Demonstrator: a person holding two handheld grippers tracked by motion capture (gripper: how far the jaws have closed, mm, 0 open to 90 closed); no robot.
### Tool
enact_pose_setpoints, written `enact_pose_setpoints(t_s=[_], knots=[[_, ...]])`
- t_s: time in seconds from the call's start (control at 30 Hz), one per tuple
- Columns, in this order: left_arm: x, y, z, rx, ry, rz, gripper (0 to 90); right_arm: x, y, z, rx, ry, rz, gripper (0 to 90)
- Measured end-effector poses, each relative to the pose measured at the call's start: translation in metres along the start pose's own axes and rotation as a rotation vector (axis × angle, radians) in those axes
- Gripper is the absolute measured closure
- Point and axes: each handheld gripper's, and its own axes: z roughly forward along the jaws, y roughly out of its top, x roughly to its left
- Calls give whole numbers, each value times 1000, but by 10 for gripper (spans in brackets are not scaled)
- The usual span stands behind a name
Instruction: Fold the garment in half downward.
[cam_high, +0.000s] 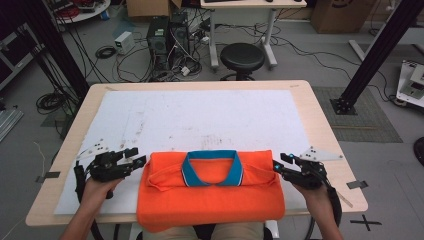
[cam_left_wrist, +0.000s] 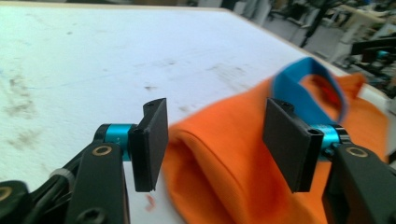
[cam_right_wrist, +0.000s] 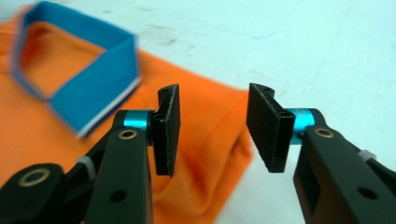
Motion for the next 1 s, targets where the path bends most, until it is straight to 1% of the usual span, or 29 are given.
enact_pose_setpoints(t_s=[0.07,0.17,0.23,0.33,0.37,0.4,0.43,0.5,0.57,0.6,0.67,0.7,0.73,0.77,0.83,0.9,0.93,0.97,1.0], knots=[[5,3,11,31,-3,-10,377,-6,5,12,22,-31,11,504],[11,5,28,98,7,-31,333,-14,11,31,63,-61,26,472],[14,4,36,130,26,-37,333,-19,14,43,94,-66,40,441],[17,-1,46,194,31,-35,333,-24,16,58,134,-63,52,414],[18,-2,48,208,29,-31,334,-25,16,63,148,-59,58,412],[18,-3,49,215,30,-37,349,-25,15,67,161,-49,68,412],[18,-3,50,225,27,-29,379,-26,14,71,174,-44,72,412],[17,-5,52,242,16,-16,478,-26,13,76,192,-51,64,431],[15,-6,54,265,12,0,574,-27,11,78,208,-36,70,484],[14,-6,55,268,11,5,608,-27,9,79,217,-29,71,507],[13,-6,55,272,3,11,714,-28,6,80,225,-1,81,595],[12,-6,55,270,7,14,748,-28,5,80,219,11,83,646],[11,-6,55,269,9,19,775,-28,5,80,221,17,91,735],[11,-5,55,264,10,21,793,-29,5,79,221,44,98,778],[11,-3,55,237,17,16,802,-28,7,78,221,41,82,807],[14,-1,53,191,11,-15,806,-28,10,77,214,25,52,814],[15,1,53,177,9,-32,807,-28,13,76,202,16,45,815],[17,3,54,186,9,-36,808,-29,16,76,191,7,43,815],[17,6,56,187,14,-30,808,-31,19,75,180,1,40,817]])
